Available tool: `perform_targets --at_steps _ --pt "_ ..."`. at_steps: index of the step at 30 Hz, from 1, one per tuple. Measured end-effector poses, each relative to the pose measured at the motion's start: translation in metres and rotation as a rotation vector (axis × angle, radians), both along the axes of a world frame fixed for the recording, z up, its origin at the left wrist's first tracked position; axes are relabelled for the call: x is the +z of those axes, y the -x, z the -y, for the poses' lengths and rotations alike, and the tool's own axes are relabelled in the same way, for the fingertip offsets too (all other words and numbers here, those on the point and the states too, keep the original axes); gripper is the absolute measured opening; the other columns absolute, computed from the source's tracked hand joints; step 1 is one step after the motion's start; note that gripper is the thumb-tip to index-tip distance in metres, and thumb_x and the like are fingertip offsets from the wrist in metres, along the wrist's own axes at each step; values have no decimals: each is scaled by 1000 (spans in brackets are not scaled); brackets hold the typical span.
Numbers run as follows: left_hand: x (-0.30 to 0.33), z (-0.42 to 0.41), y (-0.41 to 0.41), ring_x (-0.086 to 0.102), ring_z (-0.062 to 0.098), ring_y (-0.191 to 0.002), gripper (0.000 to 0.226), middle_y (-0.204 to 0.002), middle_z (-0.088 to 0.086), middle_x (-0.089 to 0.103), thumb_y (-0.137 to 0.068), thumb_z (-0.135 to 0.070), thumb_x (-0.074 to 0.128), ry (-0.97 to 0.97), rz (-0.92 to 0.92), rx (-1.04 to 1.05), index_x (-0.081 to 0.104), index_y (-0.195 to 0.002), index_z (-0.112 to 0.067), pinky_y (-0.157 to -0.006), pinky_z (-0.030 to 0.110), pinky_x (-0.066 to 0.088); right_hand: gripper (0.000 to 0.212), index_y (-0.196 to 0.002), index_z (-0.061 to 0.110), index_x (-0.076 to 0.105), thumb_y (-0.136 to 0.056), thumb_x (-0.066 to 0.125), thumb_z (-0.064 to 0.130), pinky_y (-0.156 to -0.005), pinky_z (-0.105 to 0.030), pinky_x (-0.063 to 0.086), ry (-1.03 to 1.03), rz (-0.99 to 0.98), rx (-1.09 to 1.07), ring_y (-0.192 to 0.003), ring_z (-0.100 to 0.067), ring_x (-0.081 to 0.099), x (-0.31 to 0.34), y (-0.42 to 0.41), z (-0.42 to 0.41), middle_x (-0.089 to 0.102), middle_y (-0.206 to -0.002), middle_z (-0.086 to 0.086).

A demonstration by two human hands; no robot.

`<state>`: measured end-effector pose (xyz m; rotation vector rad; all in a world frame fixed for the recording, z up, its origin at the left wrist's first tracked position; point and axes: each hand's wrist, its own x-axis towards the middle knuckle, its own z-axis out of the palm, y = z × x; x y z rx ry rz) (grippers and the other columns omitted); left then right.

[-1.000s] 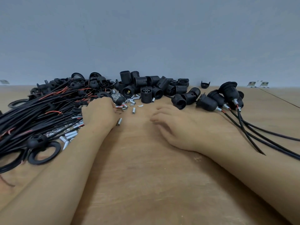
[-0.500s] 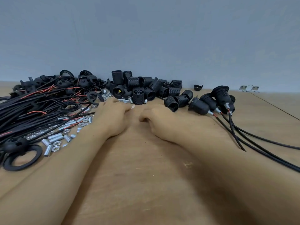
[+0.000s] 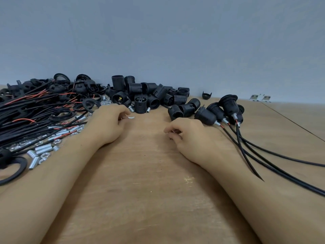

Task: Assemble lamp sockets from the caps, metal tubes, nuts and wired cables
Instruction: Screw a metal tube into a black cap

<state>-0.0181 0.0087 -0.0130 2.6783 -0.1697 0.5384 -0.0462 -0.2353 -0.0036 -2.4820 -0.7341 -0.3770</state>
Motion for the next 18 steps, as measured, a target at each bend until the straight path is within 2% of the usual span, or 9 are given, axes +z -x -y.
perform_targets --at_steps 2,4,7,9,13,15,17,18 --pt "2 0 1 62 17 -91 21 -92 -7 67 -90 -8 66 11 19 0 73 -105 -21 -89 37 51 20 -98 8 74 -90 59 -4 -87 -38 51 -16 -16 20 -95 -19 64 -1 3 -1 68 -102 -4" --pt "3 2 1 65 21 -95 20 -99 0 73 -91 -8 66 4 11 7 77 -104 -20 -93 41 51 20 -95 8 72 -90 58 -5 -85 -35 52 -35 -34 30 -93 -16 62 -2 5 -2 62 -106 -2" --pt "3 4 2 65 27 -100 18 -102 4 75 -93 -12 66 -13 1 53 78 -102 -21 -92 39 51 18 -105 10 69 -90 62 1 -90 -33 48 2 -59 0 -98 -15 58 -3 4 -1 60 -108 -2" --pt "4 4 2 66 24 -97 16 -98 1 75 -91 -14 68 -10 33 55 76 -104 -20 -88 34 48 18 -109 11 68 -91 65 10 -93 -33 46 28 -67 -51 -100 -16 58 -3 1 3 62 -108 -1" --pt "6 7 6 67 13 -89 19 -83 -15 69 -85 -16 73 10 126 13 75 -102 -24 -86 30 48 12 -99 18 75 -92 68 23 -92 -35 47 40 -75 -142 -102 -17 56 -3 -1 9 62 -107 1" --pt "7 15 11 67 2 -81 19 -80 -22 67 -84 -15 75 121 135 -62 75 -98 -28 -80 20 49 9 -95 20 75 -91 69 25 -90 -31 47 2 -82 -149 -99 -14 58 -2 -2 10 65 -103 4" --pt "6 26 17 68 -4 -76 22 -79 -21 70 -83 -9 76 293 72 -164 75 -92 -28 -71 10 50 6 -91 21 73 -91 68 26 -77 -16 46 -85 -90 -167 -89 -6 61 0 -2 10 69 -92 10" --pt "4 32 20 69 -4 -77 22 -80 -18 72 -82 -6 77 398 38 -205 75 -91 -27 -71 11 52 5 -90 21 72 -91 68 24 -71 -9 44 -155 -108 -159 -84 -2 62 1 -2 9 70 -86 11"
